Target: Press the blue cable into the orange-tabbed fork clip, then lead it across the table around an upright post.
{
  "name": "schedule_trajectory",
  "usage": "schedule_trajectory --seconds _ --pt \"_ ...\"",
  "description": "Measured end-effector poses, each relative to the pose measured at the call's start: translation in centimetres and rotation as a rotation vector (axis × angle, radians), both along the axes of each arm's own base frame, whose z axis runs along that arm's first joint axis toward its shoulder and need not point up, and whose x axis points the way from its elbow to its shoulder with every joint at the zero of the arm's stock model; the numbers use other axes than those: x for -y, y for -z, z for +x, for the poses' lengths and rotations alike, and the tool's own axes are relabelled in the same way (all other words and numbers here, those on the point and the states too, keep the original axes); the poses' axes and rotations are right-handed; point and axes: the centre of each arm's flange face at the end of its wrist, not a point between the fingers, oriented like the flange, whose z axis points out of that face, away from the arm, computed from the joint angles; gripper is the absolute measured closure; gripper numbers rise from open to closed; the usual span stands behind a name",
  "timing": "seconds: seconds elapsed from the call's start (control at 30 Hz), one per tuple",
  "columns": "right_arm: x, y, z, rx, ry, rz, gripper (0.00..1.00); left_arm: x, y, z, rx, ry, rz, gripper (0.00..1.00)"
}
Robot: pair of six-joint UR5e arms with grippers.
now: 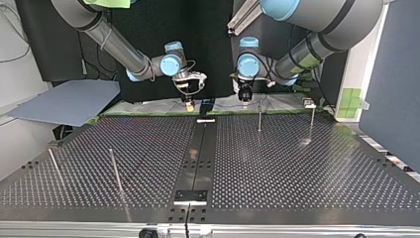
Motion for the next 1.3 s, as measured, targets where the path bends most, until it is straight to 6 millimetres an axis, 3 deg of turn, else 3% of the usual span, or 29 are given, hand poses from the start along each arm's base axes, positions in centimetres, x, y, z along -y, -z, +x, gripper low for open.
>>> schedule_trajectory --seconds 0.73,0.8,0.83,0.9,0.93,1.0,1.03,1.07,1.3 --pt "0.2 0.1 -0.2 -0.008 0.003 -0.004 1.00 -0.4 -0.1 1.5 0.020 -0.041 0.063 0.00" --pt "0.2 0.1 -0.3 -0.008 0.004 -0.004 1.00 -0.4 -0.1 1.5 0.022 -0.040 0.072 0.15" --pt "0.2 0.1 -0.3 -0.009 0.004 -0.004 1.00 -0.4 -0.1 1.5 0.024 -0.040 0.074 0.15" --pt "0.2 0.1 -0.3 -0.009 0.004 -0.003 1.00 -0.4 -0.1 1.6 0.030 -0.040 0.077 0.42" --pt "0.2 0.1 -0.3 -0.009 0.004 -0.003 1.00 -0.4 -0.2 1.6 0.032 -0.040 0.078 0.42" --pt "0.3 0.1 -0.3 -0.009 0.004 -0.003 1.00 -0.4 -0.2 1.6 0.036 -0.043 0.082 0.87" --pt "0.2 0.1 -0.3 -0.009 0.004 -0.003 1.00 -0.4 -0.2 1.6 0.037 -0.045 0.085 0.87" --pt "0.3 0.1 -0.3 -0.009 0.004 -0.003 1.00 -0.4 -0.2 1.6 0.038 -0.047 0.088 1.00" --pt "0.2 0.2 -0.3 -0.009 0.004 -0.003 1.00 -0.4 -0.2 1.6 0.040 -0.052 0.100 1.00"
